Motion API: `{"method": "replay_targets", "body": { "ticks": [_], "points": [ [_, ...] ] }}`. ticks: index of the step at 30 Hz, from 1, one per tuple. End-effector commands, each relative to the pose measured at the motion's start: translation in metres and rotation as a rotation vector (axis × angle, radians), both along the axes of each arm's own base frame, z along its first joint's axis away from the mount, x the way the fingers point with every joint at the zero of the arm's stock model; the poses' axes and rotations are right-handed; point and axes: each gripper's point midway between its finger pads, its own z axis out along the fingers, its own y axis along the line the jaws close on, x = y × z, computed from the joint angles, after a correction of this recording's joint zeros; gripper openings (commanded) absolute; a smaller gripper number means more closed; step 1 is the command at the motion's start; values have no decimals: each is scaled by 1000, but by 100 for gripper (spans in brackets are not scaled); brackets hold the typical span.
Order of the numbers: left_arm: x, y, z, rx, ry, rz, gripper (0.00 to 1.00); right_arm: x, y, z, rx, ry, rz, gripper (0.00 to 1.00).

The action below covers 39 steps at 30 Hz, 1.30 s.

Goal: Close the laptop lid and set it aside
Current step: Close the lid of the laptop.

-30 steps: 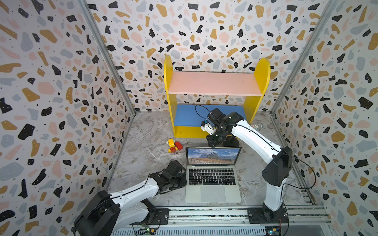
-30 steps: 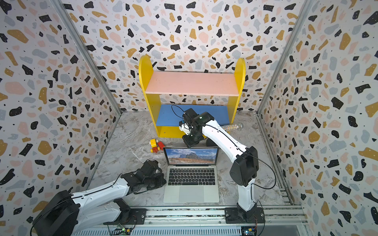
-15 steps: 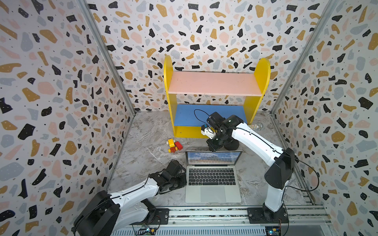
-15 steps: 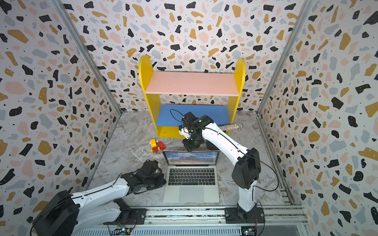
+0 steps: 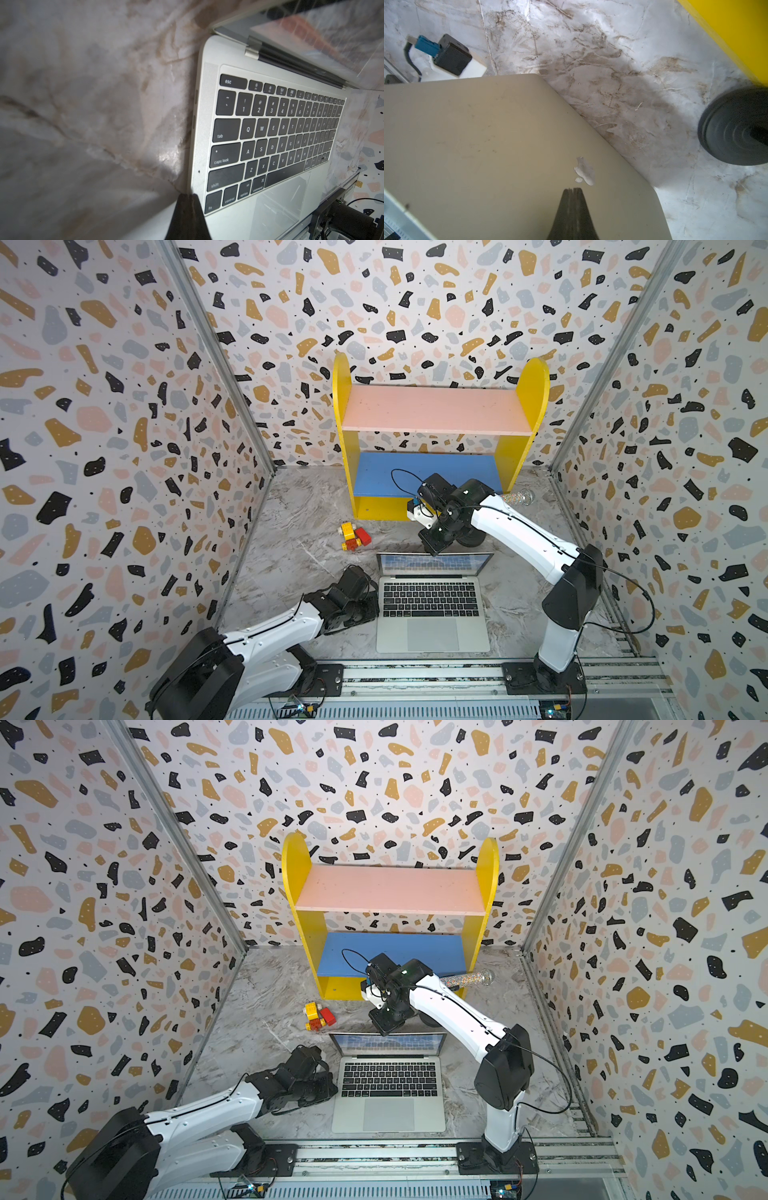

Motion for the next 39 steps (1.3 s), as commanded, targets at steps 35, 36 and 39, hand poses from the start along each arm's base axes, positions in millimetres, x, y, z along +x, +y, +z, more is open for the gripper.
{"method": "replay_targets", "body": {
  "ticks": [35, 36, 39],
  "points": [
    [-6, 14, -9, 48, 28, 33, 0, -51, -12, 9, -36, 37, 44, 0],
    [-6, 14, -9, 47, 28, 33, 0, -52, -12, 9, -37, 38, 46, 0],
    [-6, 14, -9, 46, 26, 34, 0, -55, -12, 7, -41, 40, 51, 0]
  ]
}}
